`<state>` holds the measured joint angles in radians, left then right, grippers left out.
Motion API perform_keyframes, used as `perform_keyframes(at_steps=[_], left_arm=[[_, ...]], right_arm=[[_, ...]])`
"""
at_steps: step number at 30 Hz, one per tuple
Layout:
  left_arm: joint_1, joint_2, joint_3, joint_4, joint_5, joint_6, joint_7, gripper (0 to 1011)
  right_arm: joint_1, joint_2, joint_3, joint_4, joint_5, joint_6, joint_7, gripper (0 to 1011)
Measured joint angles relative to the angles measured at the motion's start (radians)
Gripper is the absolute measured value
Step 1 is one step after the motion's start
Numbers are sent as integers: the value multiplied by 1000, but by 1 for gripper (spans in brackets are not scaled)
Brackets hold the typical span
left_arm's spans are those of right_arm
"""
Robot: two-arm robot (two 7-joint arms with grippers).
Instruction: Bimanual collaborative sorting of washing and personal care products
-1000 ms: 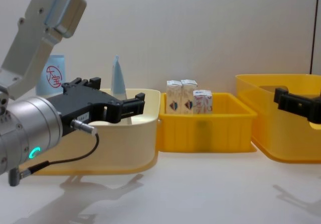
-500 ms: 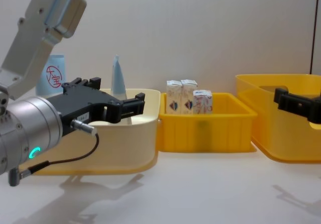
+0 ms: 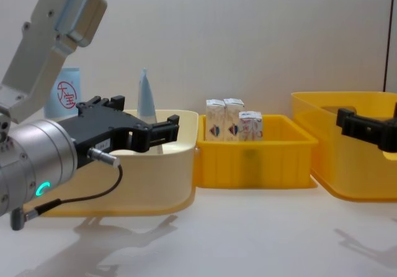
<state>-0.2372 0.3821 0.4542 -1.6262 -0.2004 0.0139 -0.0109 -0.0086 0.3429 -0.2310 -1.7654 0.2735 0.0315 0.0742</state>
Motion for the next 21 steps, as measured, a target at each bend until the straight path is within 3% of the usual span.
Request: perform_keyframes(at_steps=[5,11,21], left_arm=[[0,0,0,0,0,0,0,1003],[0,0,0,0,0,0,0,1003],[0,0,0,0,0,0,0,1003]], right_arm=[[14,6,-8,-8,-18,10,6,1001],[44,1,-18,-46,-26,85,7,1001],[143,-42,-39,-81,-18,310,-6,1001]])
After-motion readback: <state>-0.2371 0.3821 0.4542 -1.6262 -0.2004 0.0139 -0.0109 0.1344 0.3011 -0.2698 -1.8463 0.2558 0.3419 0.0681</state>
